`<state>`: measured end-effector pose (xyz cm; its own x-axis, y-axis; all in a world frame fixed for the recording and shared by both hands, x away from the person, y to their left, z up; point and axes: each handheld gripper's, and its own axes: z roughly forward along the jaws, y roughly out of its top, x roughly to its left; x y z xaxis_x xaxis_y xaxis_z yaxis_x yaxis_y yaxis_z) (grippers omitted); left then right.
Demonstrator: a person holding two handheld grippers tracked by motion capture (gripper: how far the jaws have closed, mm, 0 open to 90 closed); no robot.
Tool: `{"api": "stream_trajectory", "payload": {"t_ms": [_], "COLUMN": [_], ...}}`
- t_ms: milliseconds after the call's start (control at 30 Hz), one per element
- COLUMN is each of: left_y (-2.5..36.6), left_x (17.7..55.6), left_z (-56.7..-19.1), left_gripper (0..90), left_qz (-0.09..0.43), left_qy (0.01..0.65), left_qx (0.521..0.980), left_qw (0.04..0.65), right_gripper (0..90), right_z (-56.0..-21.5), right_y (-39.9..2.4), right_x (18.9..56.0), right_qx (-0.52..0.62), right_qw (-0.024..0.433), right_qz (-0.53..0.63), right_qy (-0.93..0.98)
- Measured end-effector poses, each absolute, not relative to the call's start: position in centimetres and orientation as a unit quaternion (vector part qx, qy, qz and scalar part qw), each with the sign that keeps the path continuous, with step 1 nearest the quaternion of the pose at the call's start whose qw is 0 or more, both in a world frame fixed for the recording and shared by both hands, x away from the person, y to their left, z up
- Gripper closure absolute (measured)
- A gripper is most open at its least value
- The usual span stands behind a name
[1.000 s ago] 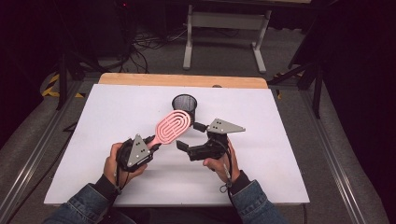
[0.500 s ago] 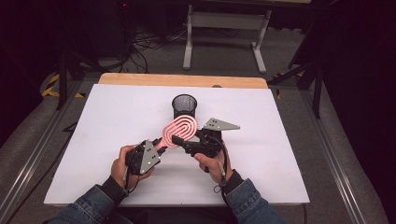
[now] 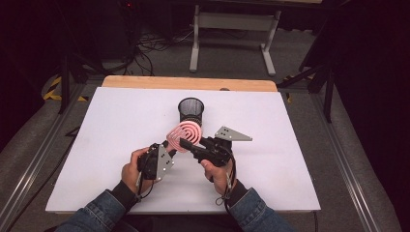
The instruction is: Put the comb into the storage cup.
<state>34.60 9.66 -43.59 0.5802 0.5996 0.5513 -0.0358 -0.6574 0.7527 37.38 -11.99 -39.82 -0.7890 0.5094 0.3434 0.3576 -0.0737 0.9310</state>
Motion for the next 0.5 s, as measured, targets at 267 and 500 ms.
{"api": "stream_trajectory", "payload": {"t_ms": [267, 500], "left_y": [9.46, 9.42], "left_x": [34.72, 34.63], "left_z": [-43.52, -43.43], "left_gripper": [56.4, 44.5], "left_qz": [0.421, 0.403], "left_qy": [0.177, 0.167], "left_qx": [0.801, 0.804], "left_qw": [0.388, 0.404], "right_gripper": [62.6, 62.8], "right_z": [-39.35, -38.99], "right_y": [-11.96, -12.04], "right_x": [36.86, 36.56], "right_qx": [0.305, 0.289], "right_qw": [0.086, 0.103], "right_qz": [0.658, 0.656], "right_qy": [0.683, 0.690]}}
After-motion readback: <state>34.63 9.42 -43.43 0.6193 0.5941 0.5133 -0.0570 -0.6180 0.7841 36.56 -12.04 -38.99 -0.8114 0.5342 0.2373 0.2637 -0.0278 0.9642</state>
